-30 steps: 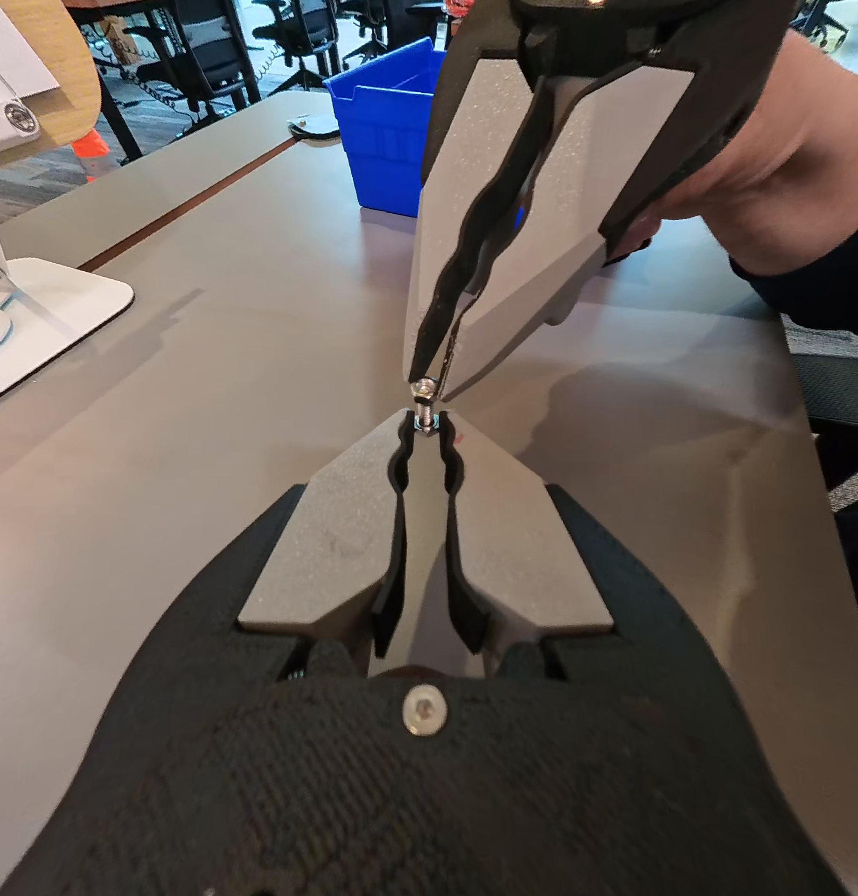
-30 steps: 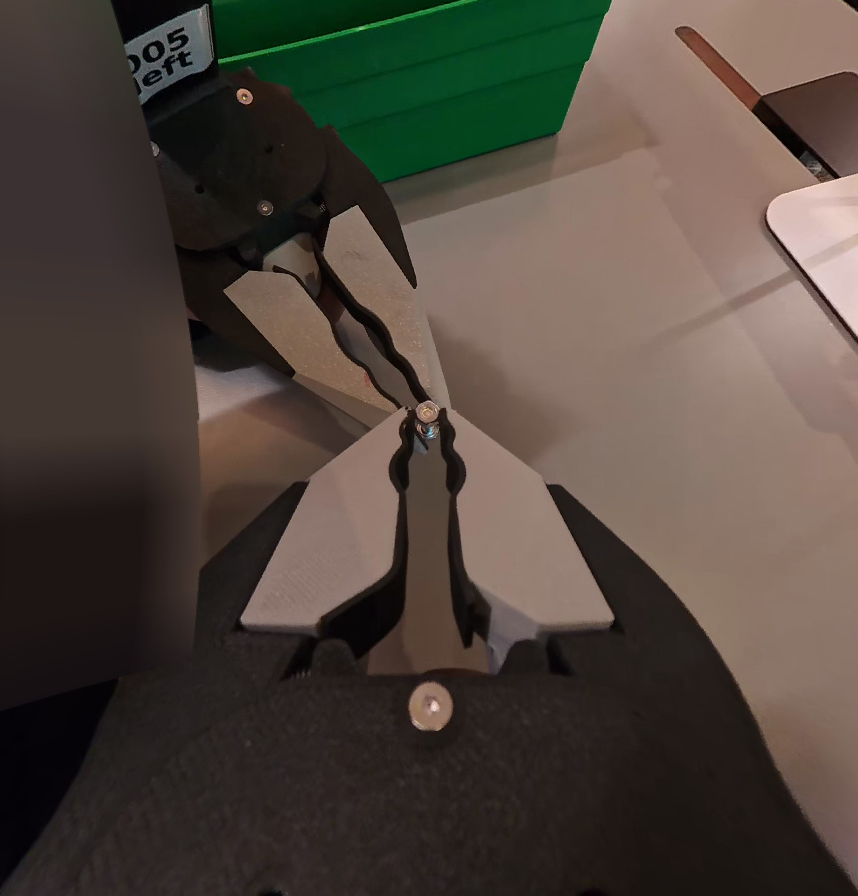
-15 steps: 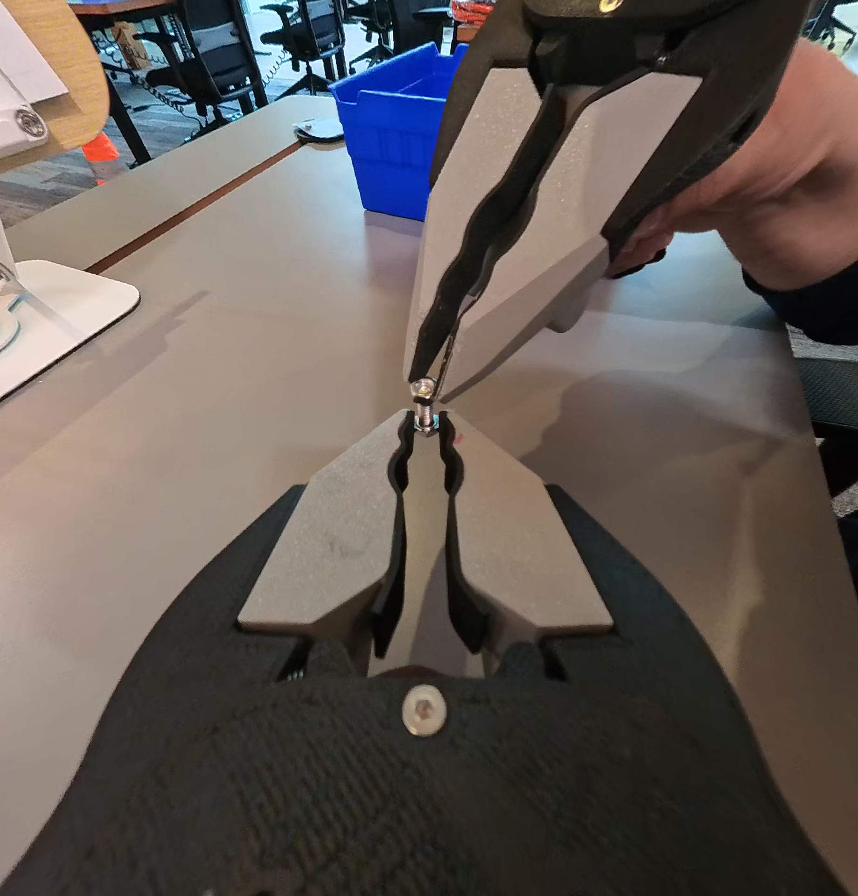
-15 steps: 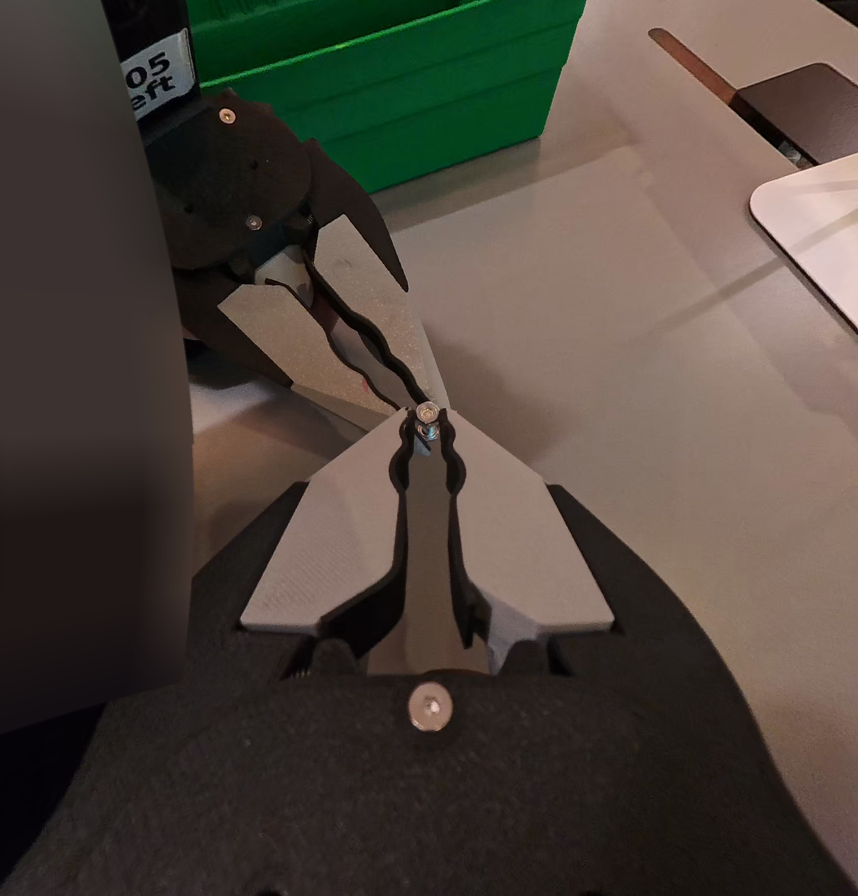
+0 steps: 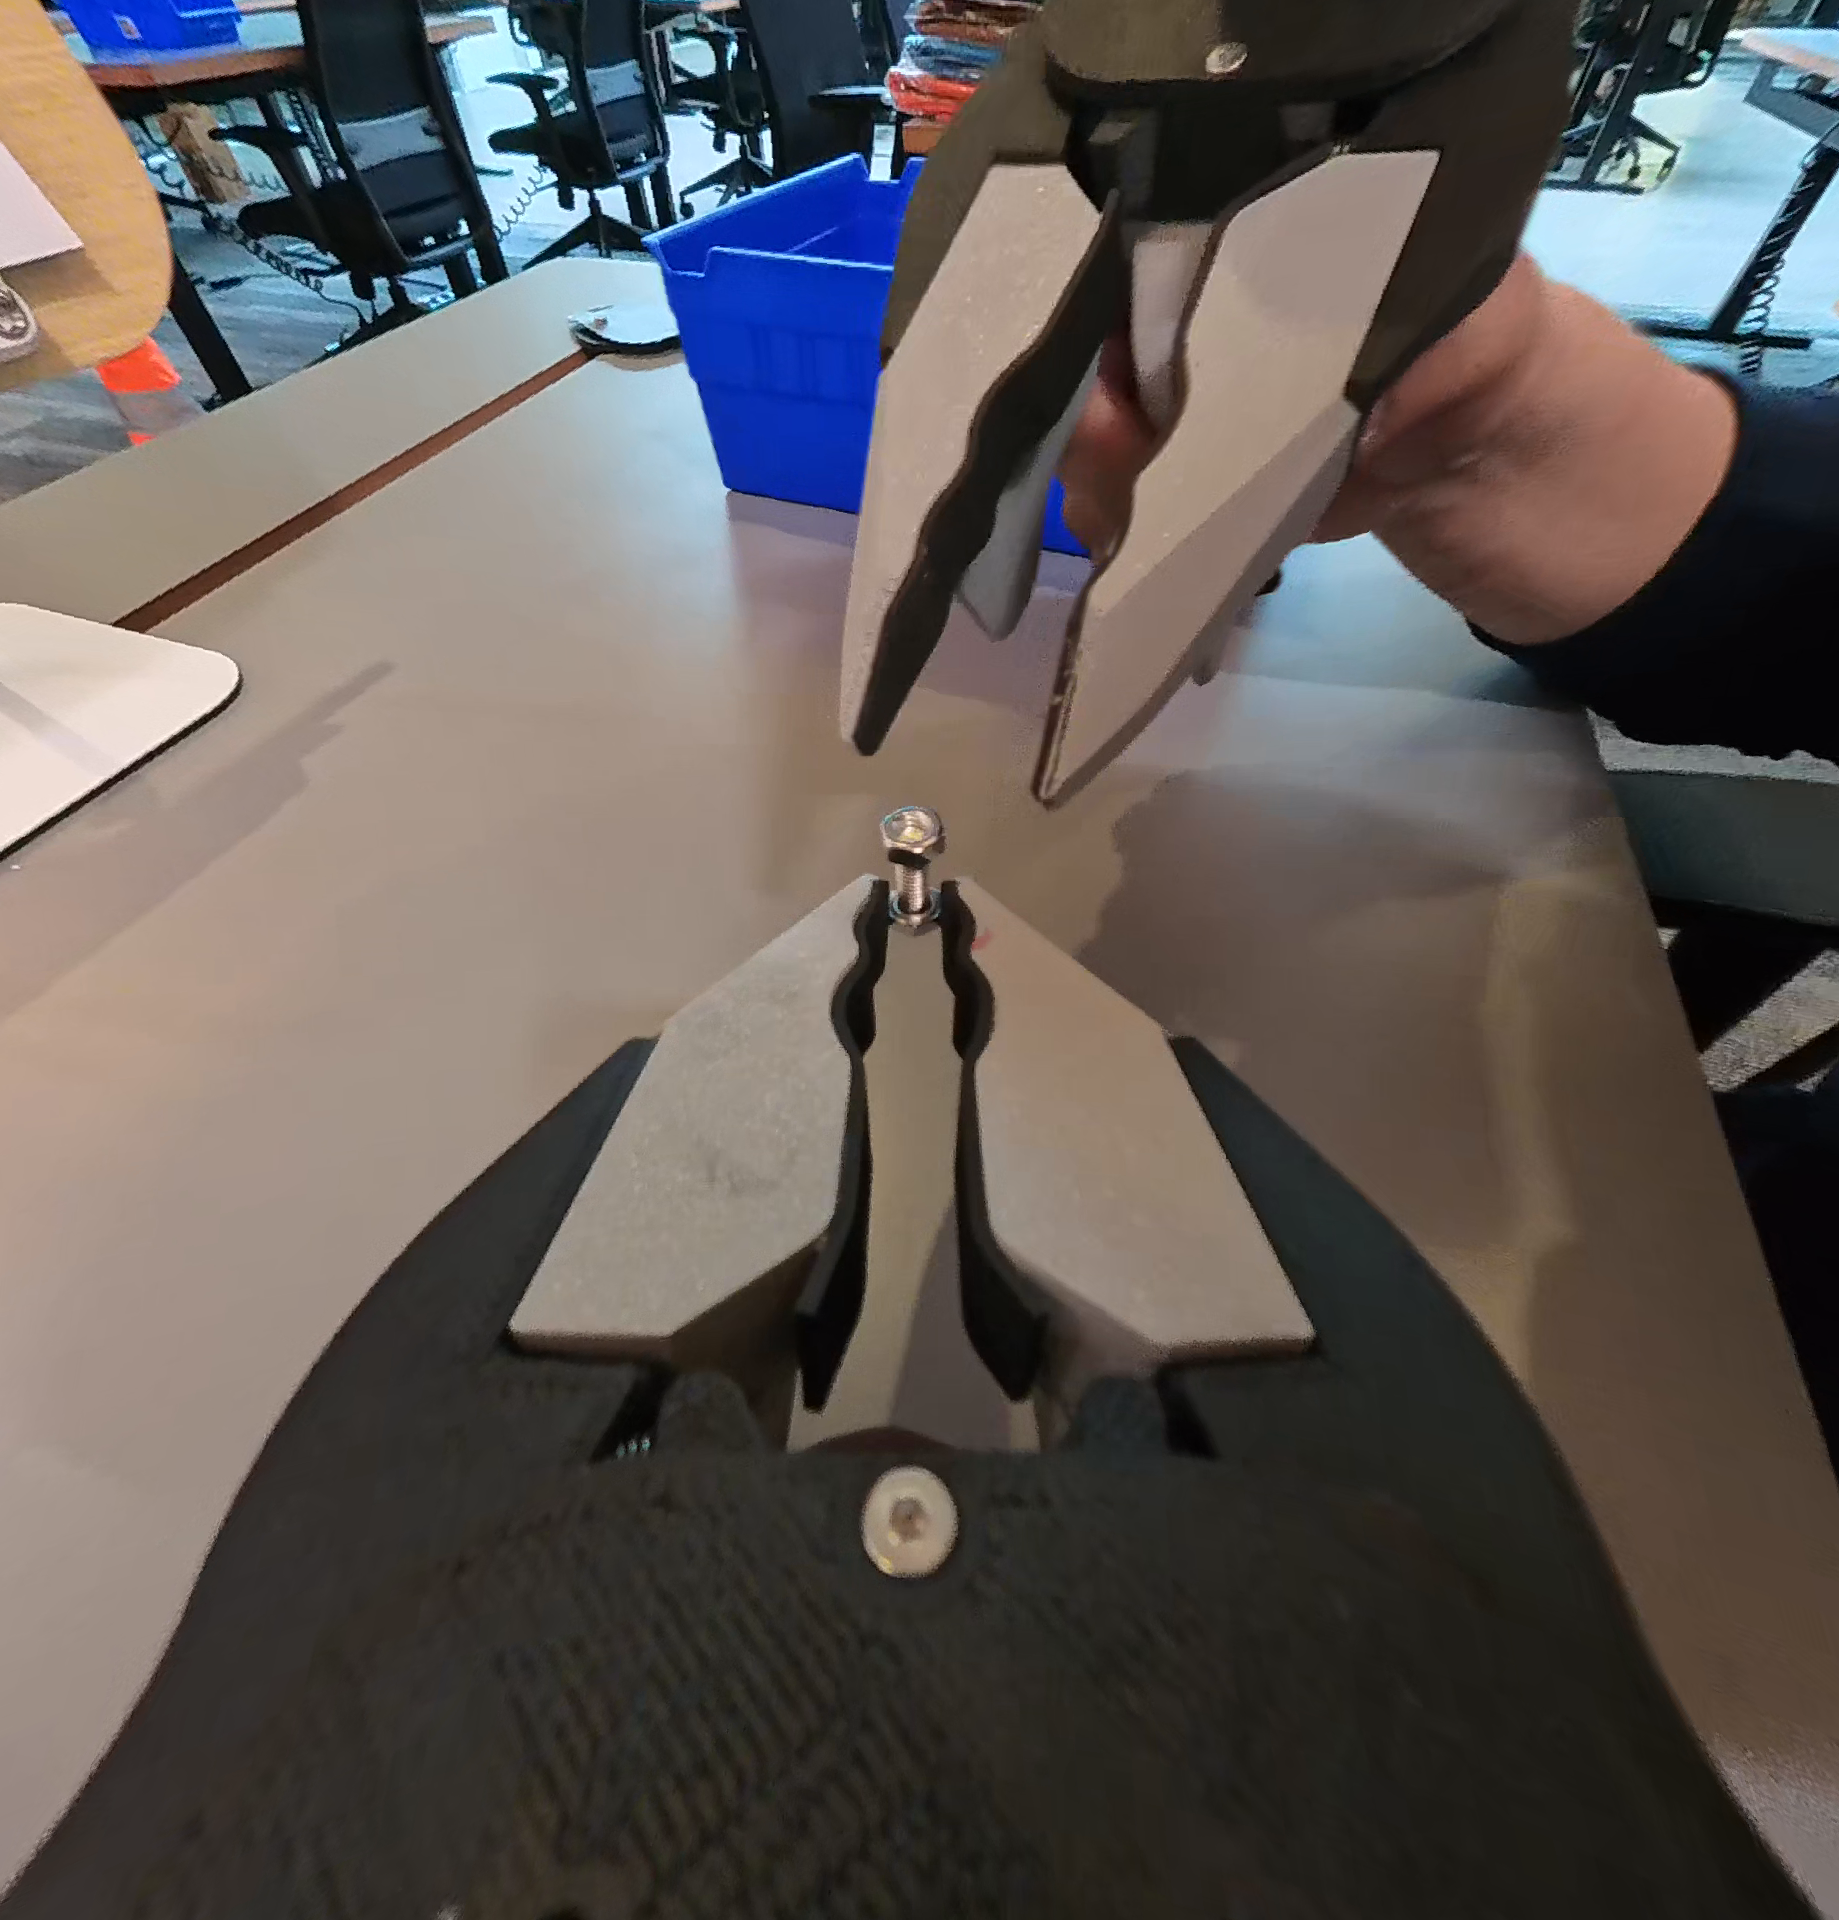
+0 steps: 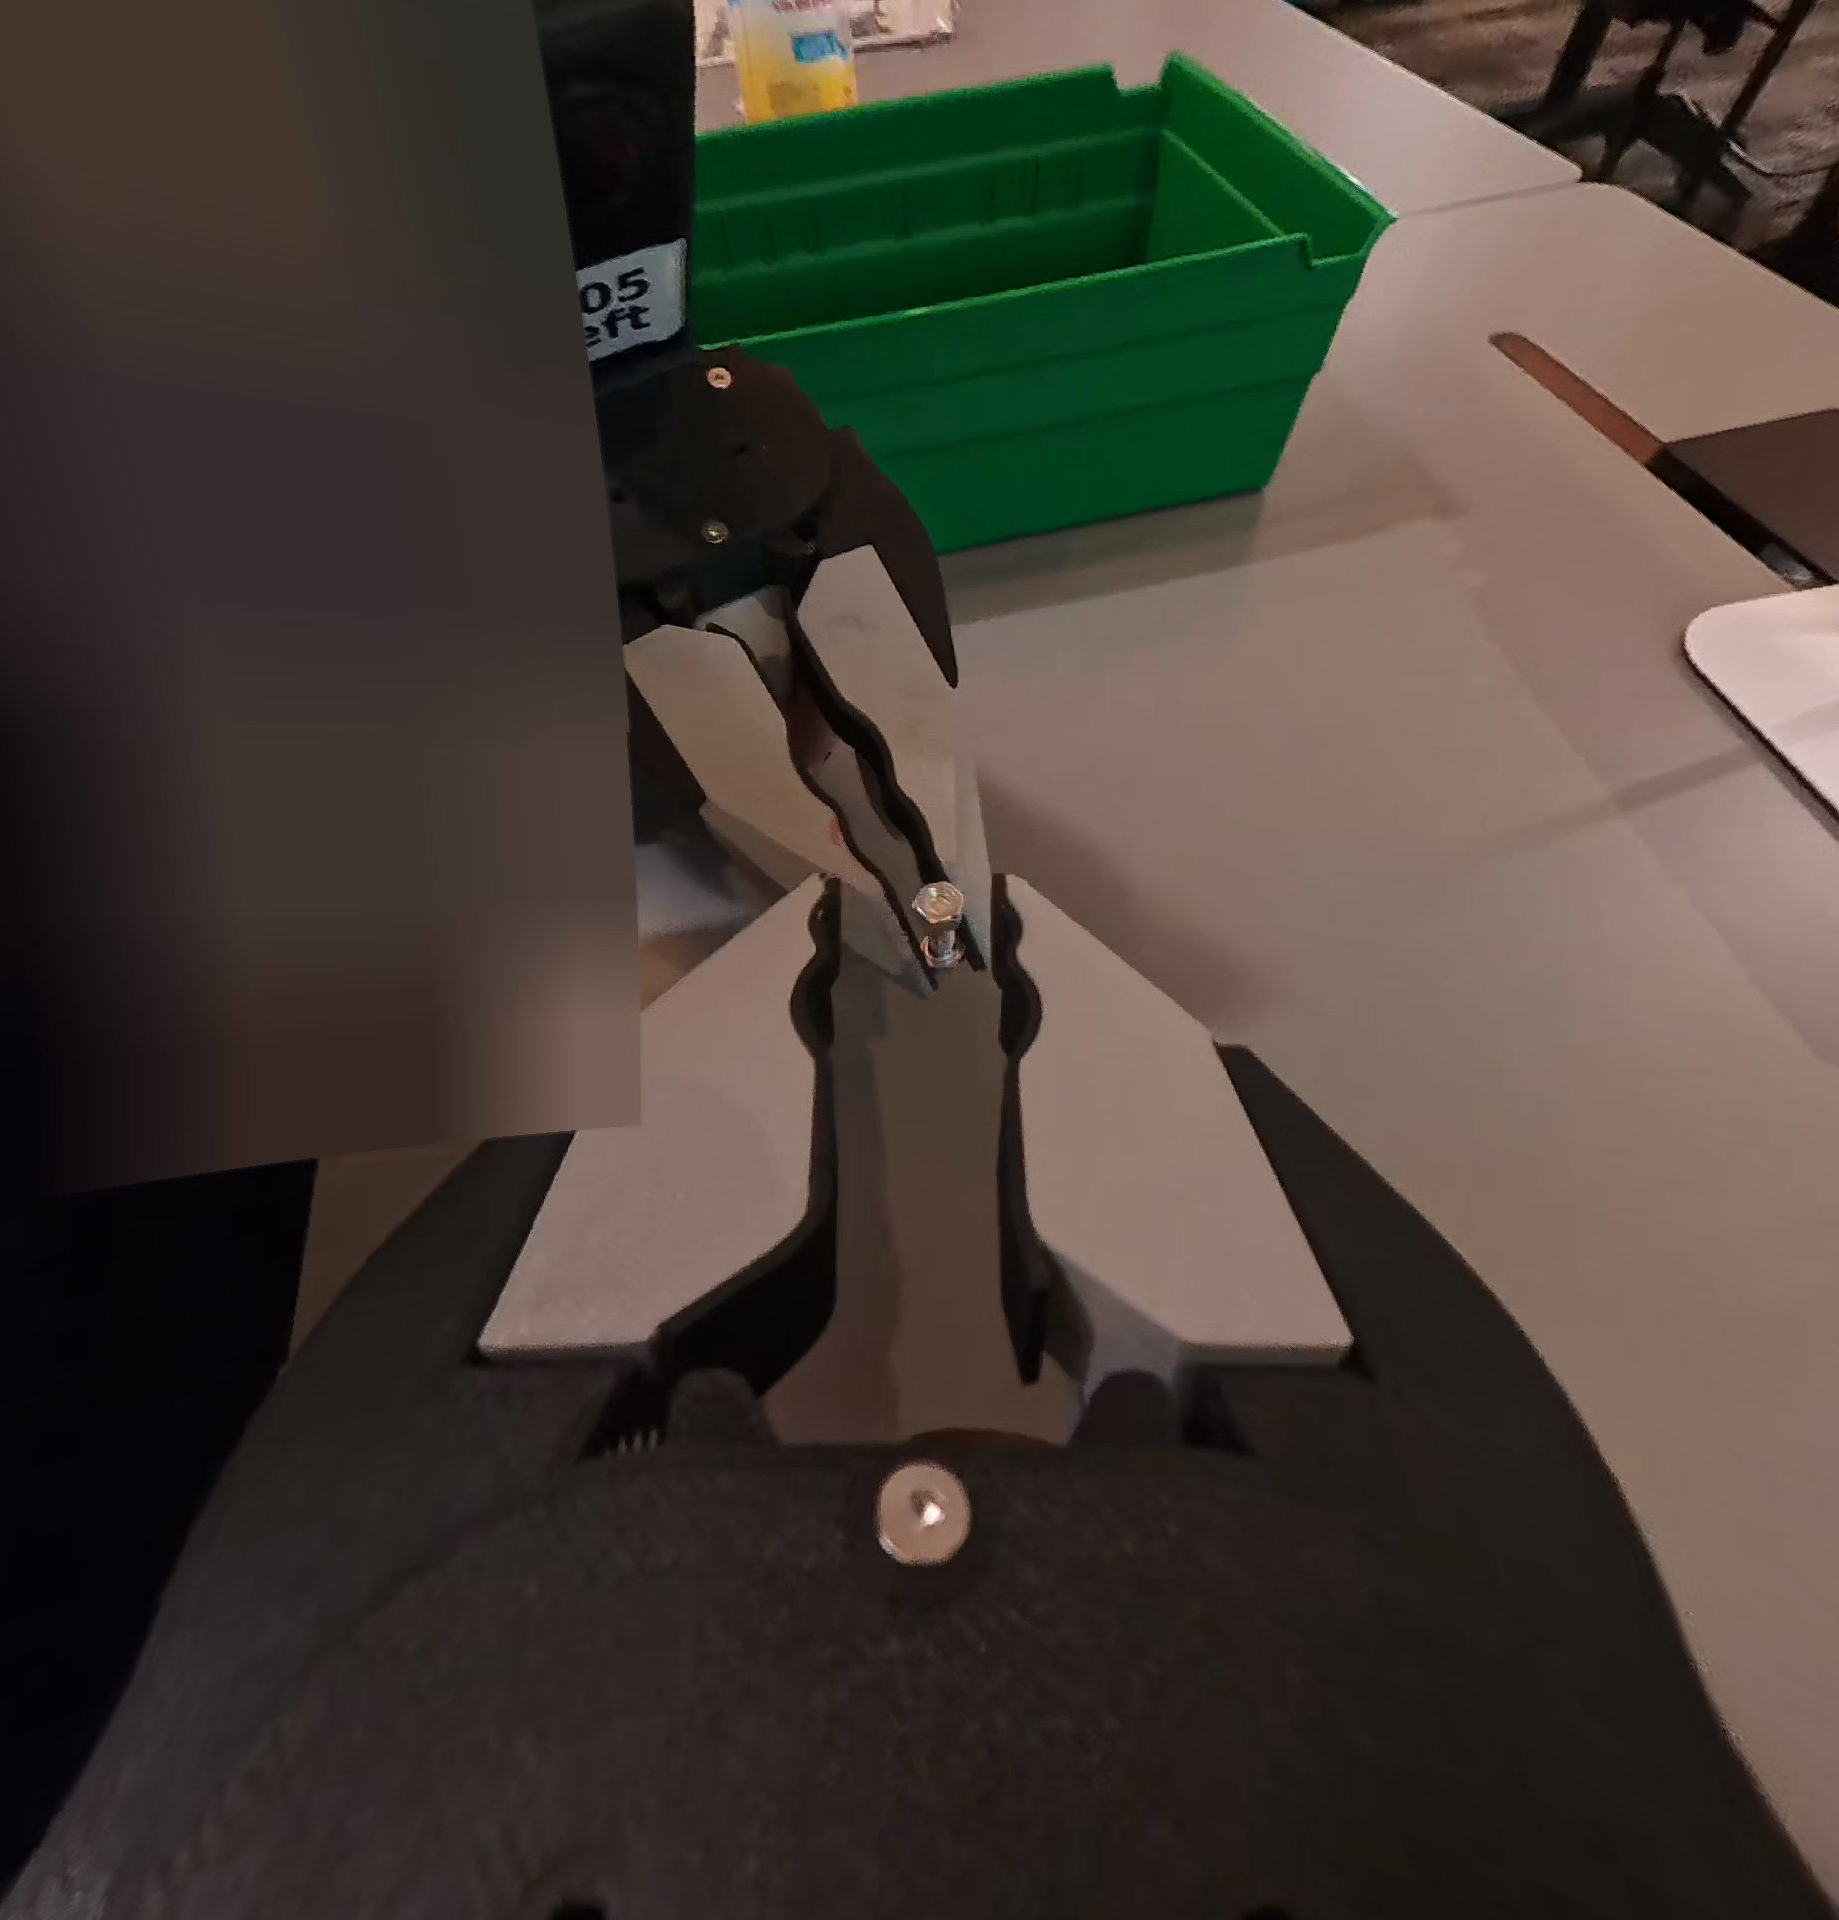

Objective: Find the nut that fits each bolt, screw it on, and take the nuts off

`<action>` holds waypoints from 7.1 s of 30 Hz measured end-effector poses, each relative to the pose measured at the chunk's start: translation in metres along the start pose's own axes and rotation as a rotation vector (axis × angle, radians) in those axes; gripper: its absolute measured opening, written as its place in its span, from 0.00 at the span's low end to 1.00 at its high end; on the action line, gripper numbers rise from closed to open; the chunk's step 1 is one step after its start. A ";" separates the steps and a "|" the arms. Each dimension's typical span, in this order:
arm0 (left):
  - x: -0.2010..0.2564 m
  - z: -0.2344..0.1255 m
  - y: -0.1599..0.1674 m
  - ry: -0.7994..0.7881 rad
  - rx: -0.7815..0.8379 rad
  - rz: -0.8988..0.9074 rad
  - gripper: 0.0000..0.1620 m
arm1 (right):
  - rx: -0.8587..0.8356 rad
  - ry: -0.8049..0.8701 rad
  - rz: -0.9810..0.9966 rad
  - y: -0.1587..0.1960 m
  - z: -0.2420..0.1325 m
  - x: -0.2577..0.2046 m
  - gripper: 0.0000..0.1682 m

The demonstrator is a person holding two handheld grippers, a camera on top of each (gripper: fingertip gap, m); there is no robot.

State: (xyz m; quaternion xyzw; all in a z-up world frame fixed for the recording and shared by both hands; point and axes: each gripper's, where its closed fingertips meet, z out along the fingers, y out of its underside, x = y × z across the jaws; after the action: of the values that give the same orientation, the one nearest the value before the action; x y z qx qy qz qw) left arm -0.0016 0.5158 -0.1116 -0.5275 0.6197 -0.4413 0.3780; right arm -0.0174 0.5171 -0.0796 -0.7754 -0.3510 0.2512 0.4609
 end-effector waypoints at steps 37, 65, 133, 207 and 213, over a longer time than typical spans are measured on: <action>0.008 -0.002 -0.005 0.053 0.025 0.001 0.05 | 0.058 -0.048 -0.034 0.005 0.006 -0.007 0.15; -0.004 -0.005 -0.006 0.003 0.016 -0.038 0.05 | 0.058 -0.050 -0.020 0.003 0.007 -0.008 0.17; 0.042 -0.024 -0.016 0.594 0.057 -0.577 0.05 | -0.037 0.258 -0.923 0.009 0.008 -0.032 0.12; 0.013 -0.179 0.038 -0.711 -0.156 -0.169 0.55 | -0.022 0.737 0.440 0.163 -0.271 0.011 0.38; -0.057 -0.209 0.099 -0.915 -0.334 -0.321 0.62 | 0.051 0.862 0.445 0.179 -0.238 0.023 0.44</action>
State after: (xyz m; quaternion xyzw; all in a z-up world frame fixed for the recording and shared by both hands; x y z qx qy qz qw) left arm -0.2190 0.6081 -0.1372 -0.8085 0.3640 -0.1129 0.4485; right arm 0.2226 0.3476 -0.1335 -0.8536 0.0525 0.0081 0.5182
